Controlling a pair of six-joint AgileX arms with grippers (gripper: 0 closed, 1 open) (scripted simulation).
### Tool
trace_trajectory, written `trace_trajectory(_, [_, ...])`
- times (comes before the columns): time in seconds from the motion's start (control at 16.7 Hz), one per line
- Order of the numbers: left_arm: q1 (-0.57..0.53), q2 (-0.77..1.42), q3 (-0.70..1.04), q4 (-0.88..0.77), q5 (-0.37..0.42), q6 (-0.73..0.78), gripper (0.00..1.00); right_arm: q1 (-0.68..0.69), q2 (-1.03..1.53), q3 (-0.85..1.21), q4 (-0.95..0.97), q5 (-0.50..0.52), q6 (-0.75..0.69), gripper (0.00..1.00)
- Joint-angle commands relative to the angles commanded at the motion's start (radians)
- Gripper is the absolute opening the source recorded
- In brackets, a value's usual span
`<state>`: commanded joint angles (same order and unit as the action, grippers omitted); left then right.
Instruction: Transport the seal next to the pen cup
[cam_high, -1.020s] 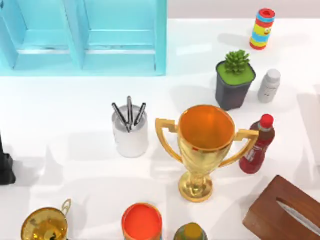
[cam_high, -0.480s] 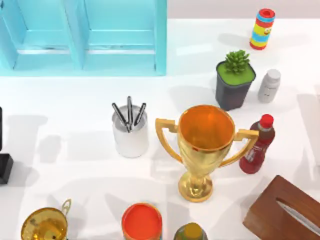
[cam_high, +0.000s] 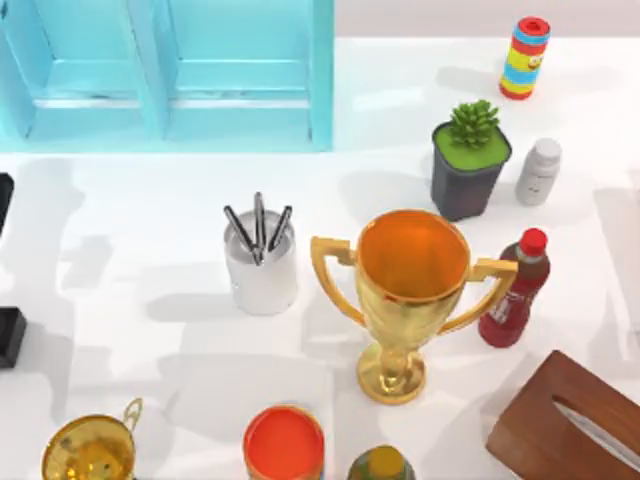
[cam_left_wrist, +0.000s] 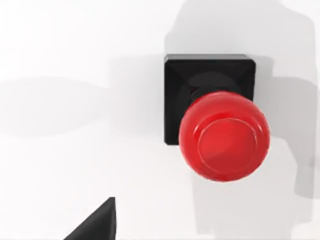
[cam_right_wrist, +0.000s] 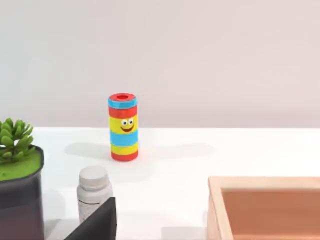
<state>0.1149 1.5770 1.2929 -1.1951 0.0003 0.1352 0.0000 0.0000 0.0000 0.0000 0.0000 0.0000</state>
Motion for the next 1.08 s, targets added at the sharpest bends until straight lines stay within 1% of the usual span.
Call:
trace_trajectory(0.24, [0.008,0.097,0.083,-0.079,0.0,0.009,1.0,0.0,0.0,0.0,0.0,0.0,0.0,1.0])
trace_trajectory(0.6, [0.004,0.097,0.065,-0.06,0.0,0.007,1.0,0.0,0.0,0.0,0.0,0.0,0.0,1.0])
trace_trajectory(0.72, [0.006,0.111,0.017,-0.003,0.0,0.007,1.0,0.0,0.0,0.0,0.0,0.0,0.0,1.0])
trace_trajectory(0.96, [0.009,0.159,-0.124,0.204,0.0,0.011,1.0,0.0,0.0,0.0,0.0,0.0,0.0,1.0])
trace_trajectory(1.08, [0.01,0.18,-0.184,0.28,0.0,0.013,1.0,0.0,0.0,0.0,0.0,0.0,0.0,1.0])
